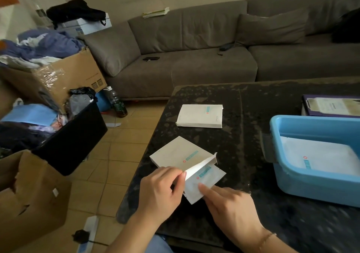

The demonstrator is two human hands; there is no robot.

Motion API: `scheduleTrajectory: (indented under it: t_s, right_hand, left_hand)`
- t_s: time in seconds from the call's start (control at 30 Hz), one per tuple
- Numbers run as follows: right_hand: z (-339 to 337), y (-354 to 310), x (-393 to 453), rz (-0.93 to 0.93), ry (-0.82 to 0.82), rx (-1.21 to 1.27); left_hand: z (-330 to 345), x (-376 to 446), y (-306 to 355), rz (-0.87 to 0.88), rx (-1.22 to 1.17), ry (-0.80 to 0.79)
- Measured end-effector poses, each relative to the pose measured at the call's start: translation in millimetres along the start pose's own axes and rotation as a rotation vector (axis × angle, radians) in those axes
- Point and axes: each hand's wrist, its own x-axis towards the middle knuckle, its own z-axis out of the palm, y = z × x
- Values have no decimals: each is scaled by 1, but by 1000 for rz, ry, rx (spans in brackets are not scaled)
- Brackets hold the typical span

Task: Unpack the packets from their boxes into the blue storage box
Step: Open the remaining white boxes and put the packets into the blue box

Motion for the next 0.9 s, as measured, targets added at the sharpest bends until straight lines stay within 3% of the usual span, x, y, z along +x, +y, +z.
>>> scheduleTrajectory:
  t_s: [0.27, 0.43, 0.5, 0.57, 0.73, 0.8, 0.9]
  right_hand:
    - [-18, 22, -30, 3, 82, 117]
    - [-50, 38, -44, -46, 33, 241]
    - [-69, 43, -42, -93, 18, 279]
    - [-91, 45, -39, -123, 10, 326]
    - [-146, 52, -33, -147, -49, 424]
    - [-154, 51, -35, -30, 25, 447]
    - [-158, 37, -34, 427, 245, 658]
  left_hand:
    - [6, -3, -4, -101, 31, -215]
    - [-1, 30, 21, -7, -138, -300]
    - [-4, 58, 41, -38, -372, -461]
    - [-3, 84, 59, -108, -591, -754]
    - [6, 110, 74, -182, -770, -1224]
    - [8, 110, 75, -259, -865, -1259]
    - [7, 109, 83, -476, -1005, -1033]
